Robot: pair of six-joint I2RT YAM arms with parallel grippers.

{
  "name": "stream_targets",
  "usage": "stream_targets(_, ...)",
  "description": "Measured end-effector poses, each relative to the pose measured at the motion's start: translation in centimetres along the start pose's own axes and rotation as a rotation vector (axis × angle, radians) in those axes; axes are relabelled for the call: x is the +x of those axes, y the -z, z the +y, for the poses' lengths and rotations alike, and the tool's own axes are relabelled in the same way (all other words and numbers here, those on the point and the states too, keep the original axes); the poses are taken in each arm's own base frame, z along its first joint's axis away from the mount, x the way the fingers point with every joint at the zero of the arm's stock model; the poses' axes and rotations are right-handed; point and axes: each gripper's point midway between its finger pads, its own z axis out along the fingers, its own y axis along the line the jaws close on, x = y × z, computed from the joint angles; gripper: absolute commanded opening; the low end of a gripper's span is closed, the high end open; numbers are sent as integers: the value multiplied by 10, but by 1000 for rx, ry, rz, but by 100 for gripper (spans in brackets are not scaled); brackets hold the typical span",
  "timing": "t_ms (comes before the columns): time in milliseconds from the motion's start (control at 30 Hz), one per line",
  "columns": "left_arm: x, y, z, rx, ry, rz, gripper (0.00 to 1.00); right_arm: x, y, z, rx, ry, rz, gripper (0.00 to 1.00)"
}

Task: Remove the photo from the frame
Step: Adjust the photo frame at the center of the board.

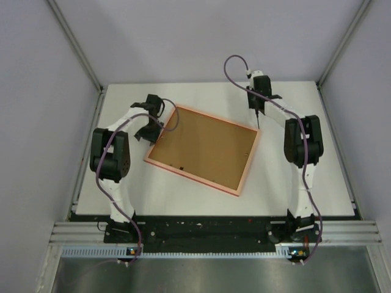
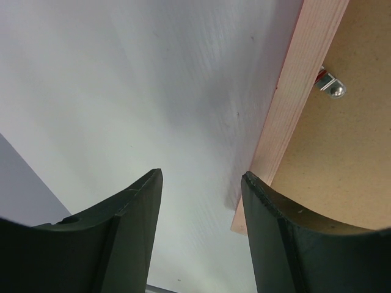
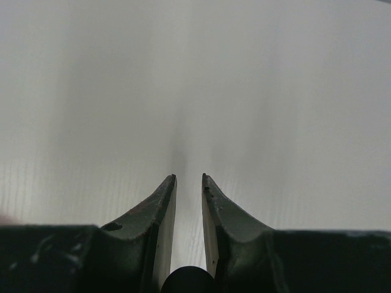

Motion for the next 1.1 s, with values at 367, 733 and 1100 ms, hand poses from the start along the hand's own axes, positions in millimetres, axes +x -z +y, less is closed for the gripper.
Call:
stream_targets(367,-17,-9,-2,10,0,18,58,23,37,11,-58,-4,52,0)
stream_targets(733,-45,-15,-4,11,11,17,59,49,72,22,-113,-22,102,0)
stream_targets(1100,-111,-27,-10,23,41,-100,62,65,99,28,-121,-82,142,0)
